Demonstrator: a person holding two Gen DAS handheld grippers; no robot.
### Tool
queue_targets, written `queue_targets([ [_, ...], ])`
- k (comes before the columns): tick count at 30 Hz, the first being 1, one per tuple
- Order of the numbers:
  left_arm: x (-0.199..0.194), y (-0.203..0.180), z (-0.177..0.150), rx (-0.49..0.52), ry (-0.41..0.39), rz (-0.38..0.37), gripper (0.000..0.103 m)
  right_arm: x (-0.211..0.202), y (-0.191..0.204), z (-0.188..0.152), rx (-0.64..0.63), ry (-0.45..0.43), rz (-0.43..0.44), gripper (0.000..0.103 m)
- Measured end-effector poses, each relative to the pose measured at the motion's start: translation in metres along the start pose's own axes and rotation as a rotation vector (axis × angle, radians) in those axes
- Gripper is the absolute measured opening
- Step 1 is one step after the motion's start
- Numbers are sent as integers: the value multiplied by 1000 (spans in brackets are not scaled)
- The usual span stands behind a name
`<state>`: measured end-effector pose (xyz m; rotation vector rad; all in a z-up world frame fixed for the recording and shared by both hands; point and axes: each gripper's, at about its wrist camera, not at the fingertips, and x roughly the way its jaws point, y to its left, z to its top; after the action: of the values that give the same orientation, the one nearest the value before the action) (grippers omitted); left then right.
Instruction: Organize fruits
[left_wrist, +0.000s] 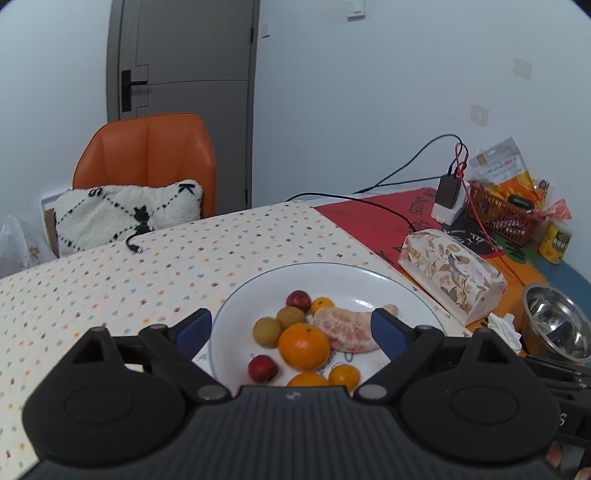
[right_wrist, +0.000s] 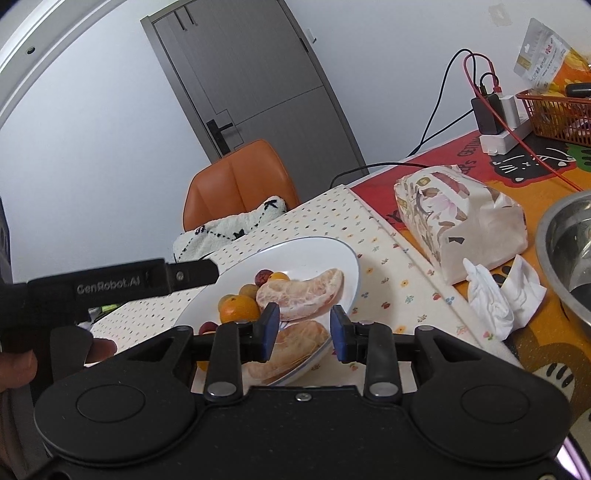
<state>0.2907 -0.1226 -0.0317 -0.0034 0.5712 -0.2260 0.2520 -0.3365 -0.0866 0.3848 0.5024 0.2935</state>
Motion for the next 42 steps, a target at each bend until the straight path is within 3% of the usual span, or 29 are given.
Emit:
queue_targets([
  [7,-23,19,-7,-62,1,37,92,-7,20,-1,-24,3,8,42],
  [11,-40,25,-11,-66,-8,43,92,-14,32,-1,-48,-8,9,53],
  [18,-67,31,-17,-80,-21,82,92,-26,49,-1,-72,-12,9,56],
  [22,-79,37,-22,-98,-21,105,92,-36,58,-3,-91,-30,2,77],
  [26,-93,43,-27,-112,-23,117,92,-44,64,-3,-109,-37,1,87],
  [32,-113,47,-32,-129,-22,112,101,-57,72,-4,-127,-46,4,103],
  [42,-146,52,-44,-153,-46,93,103,-76,80,-4,-137,-33,13,103],
])
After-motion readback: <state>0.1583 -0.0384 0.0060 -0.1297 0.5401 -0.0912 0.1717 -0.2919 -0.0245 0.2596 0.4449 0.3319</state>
